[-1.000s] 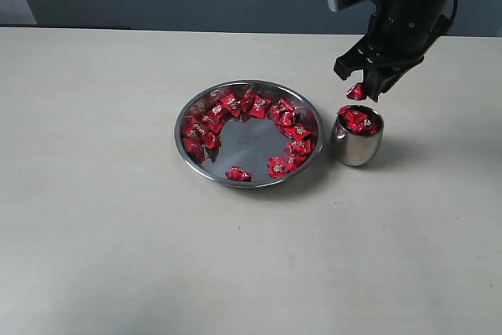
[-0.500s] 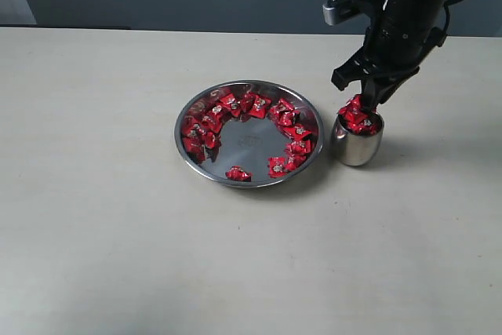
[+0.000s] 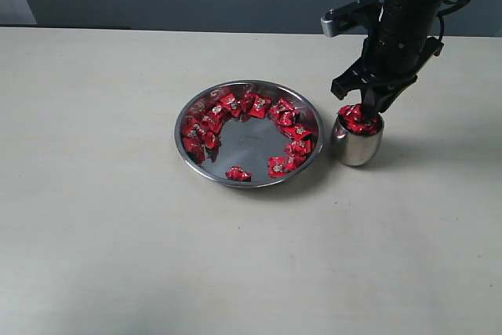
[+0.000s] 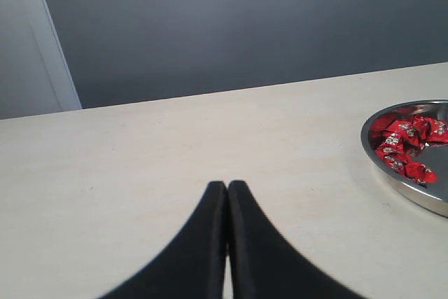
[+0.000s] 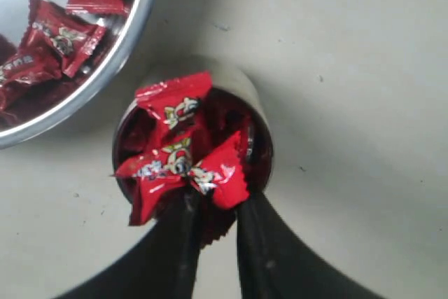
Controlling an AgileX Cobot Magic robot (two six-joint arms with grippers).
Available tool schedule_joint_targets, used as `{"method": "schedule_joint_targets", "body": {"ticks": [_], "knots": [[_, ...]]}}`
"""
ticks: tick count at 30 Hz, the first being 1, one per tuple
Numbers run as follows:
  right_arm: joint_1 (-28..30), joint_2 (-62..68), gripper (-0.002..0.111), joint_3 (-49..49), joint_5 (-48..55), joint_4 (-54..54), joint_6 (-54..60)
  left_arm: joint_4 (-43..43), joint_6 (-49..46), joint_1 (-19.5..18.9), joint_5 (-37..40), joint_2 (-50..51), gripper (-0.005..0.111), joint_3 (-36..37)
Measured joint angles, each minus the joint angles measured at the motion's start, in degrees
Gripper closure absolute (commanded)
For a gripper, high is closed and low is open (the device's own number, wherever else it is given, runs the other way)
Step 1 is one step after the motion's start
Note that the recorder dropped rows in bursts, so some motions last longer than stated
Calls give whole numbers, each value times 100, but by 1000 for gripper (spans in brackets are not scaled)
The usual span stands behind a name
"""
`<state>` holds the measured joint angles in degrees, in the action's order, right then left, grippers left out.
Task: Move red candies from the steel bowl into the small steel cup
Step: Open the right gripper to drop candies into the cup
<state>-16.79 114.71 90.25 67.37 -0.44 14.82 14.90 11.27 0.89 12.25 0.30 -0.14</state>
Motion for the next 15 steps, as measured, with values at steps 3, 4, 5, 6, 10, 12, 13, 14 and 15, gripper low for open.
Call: {"method": "schedule_joint_targets", "body": {"ticks": [3,4,5,6,10,12,13,14,15], "knots": [[0,0,109,0,-62,0,0,0,0,0,0,0,106,0],[0,0,109,0,-72,0,0,0,0,0,0,0,106,0],[0,0,109,0,-73,0,0,0,0,0,0,0,106,0],[0,0,109,0,-73,0,0,0,0,0,0,0,106,0],[0,0,94,0,-81,-26,0,0,0,0,0,0,106,0],[0,0,86,0,-86,-76,0,0,0,0,0,0,106,0],[0,0,84,0,-86,-103,0,0,0,0,0,0,106,0],[0,0,82,0,-86,-115,0,0,0,0,0,0,106,0],[0,0,83,0,-86,-126,0,0,0,0,0,0,106,0]]}}
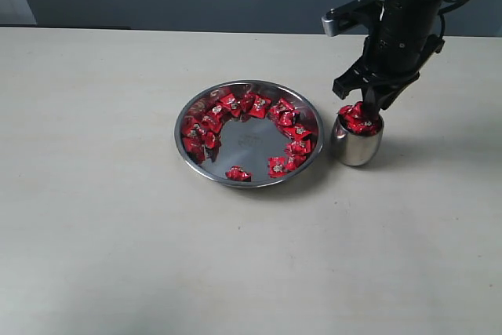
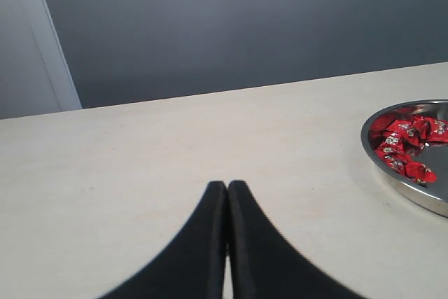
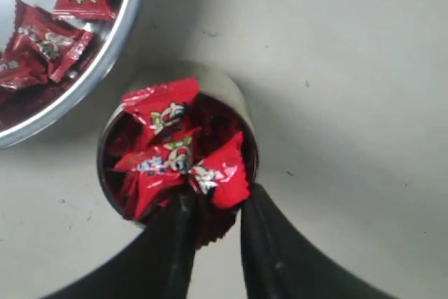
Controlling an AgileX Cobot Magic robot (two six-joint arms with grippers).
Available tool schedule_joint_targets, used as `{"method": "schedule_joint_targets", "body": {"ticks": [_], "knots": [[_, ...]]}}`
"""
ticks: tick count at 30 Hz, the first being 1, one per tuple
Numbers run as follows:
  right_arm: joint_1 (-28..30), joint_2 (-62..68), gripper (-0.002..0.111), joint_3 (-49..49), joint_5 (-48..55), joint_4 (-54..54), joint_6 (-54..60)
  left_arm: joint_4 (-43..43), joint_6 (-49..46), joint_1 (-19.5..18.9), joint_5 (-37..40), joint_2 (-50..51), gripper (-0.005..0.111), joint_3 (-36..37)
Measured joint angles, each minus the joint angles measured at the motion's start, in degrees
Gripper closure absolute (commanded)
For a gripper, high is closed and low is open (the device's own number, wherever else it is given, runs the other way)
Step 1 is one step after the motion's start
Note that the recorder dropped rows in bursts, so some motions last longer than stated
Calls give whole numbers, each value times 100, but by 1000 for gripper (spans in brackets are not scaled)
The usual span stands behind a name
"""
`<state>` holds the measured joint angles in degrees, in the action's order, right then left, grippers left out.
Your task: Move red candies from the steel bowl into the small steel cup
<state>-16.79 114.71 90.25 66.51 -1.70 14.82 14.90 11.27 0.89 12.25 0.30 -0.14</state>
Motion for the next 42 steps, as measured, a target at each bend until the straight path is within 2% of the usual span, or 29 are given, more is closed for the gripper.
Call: {"method": "schedule_joint_targets", "body": {"ticks": [24,34,38,42], "knots": [[0,-10,83,0,130,-112,-11,0,0,0,0,0,106,0],[0,-409,83,0,108,-125,-11,0,0,0,0,0,106,0],[0,-692,83,0,-104,205,-11,0,0,0,0,0,106,0],[0,-925,83,0,-349,1055,-11,0,0,0,0,0,106,0]]}}
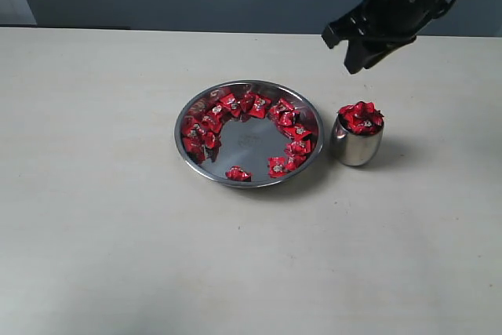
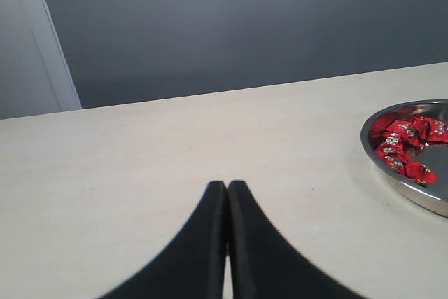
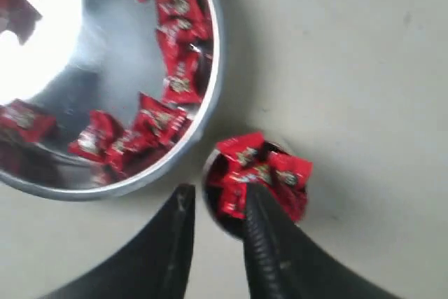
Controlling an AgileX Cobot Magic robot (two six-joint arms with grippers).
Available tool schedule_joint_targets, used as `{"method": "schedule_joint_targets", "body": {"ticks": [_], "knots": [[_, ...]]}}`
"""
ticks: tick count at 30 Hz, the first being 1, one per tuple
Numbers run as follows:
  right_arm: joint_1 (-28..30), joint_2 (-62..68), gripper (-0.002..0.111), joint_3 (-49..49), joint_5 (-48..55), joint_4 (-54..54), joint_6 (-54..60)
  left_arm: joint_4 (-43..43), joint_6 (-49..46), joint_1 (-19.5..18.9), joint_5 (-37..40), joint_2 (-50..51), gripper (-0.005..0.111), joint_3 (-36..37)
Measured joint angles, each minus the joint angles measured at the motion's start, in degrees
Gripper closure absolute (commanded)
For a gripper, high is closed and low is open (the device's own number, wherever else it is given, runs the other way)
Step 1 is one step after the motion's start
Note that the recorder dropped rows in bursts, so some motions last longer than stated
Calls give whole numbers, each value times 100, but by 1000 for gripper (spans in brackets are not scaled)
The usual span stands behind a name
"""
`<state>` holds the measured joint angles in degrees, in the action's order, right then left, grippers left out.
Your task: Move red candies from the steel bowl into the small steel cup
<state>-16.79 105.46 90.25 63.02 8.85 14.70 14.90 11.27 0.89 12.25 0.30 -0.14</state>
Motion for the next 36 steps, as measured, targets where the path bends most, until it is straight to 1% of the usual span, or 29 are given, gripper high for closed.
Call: {"method": "schedule_joint_targets", "body": {"ticks": [4,10,11,12,14,18,21,24,27,28,31,34,36], "knots": [[-21,-83,83,0,-107,950,240,0,0,0,0,0,106,0],[-250,-83,84,0,-166,1641,810,0,0,0,0,0,106,0],[-312,-83,86,0,-189,1683,866,0,0,0,0,0,106,0],[-379,-83,92,0,-202,1725,916,0,0,0,0,0,106,0],[-526,-83,107,0,-295,1762,1017,0,0,0,0,0,106,0],[-723,-98,109,-38,-346,1853,1127,0,0,0,0,0,106,0],[-739,-352,109,-379,-436,1906,1167,0,0,0,0,0,106,0],[-739,-1015,109,-1218,-1003,1830,1178,0,0,0,0,0,106,0],[-739,-1887,109,-2416,-2086,1786,1078,0,0,0,0,0,106,0],[-739,-2273,109,-2957,-2491,1773,1022,0,0,0,0,0,106,0],[-739,-3040,109,-4069,-3553,1773,879,0,0,0,0,0,106,0],[-739,-3543,109,-4893,-4006,1789,738,0,0,0,0,0,106,0],[-739,-3815,109,-5364,-3852,1831,627,0,0,0,0,0,106,0]]}}
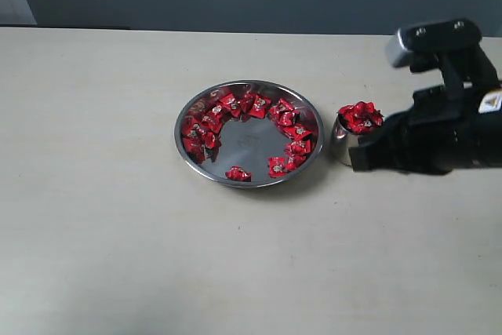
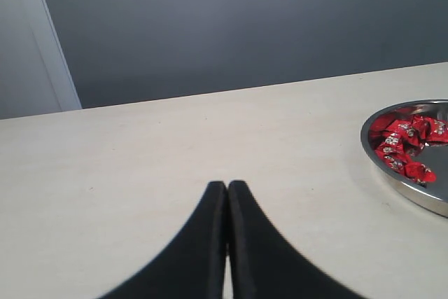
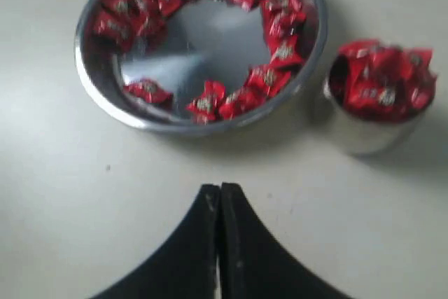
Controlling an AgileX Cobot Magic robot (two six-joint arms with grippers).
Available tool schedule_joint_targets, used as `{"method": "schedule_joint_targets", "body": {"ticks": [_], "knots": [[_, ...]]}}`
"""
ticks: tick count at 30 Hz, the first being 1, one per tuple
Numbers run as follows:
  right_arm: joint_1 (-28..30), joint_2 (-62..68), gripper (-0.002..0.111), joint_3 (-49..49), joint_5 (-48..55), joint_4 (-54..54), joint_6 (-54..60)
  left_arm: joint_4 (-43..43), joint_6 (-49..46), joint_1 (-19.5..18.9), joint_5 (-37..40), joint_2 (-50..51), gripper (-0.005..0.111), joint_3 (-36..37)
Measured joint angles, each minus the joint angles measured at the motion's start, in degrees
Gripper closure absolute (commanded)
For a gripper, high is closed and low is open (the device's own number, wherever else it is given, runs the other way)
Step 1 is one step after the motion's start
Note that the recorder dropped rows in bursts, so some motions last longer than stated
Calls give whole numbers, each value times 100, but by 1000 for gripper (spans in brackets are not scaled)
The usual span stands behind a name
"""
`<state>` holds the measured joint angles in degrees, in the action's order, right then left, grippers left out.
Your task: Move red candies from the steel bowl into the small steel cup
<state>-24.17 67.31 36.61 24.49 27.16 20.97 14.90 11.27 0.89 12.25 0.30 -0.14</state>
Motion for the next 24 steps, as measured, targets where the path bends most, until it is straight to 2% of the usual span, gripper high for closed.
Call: {"method": "schedule_joint_targets", "body": {"ticks": [4,6,9,11,13,15,20,24], "knots": [[0,-58,109,-256,636,-57,-39,0,0,0,0,0,106,0],[0,-58,109,-256,496,-1094,-28,0,0,0,0,0,106,0],[184,-412,109,-256,554,-1990,-28,0,0,0,0,0,106,0],[740,-1083,109,-287,563,-2036,-109,0,0,0,0,0,106,0],[1442,-2086,109,-564,23,-1886,-254,0,0,0,0,0,106,0],[2185,-3373,109,-1333,-974,-1585,-293,0,0,0,0,0,106,0],[2743,-4885,109,-2629,-1699,-1496,-301,0,0,0,0,0,106,0],[2832,-5654,109,-3442,-1863,-1496,-315,0,0,0,0,0,106,0]]}}
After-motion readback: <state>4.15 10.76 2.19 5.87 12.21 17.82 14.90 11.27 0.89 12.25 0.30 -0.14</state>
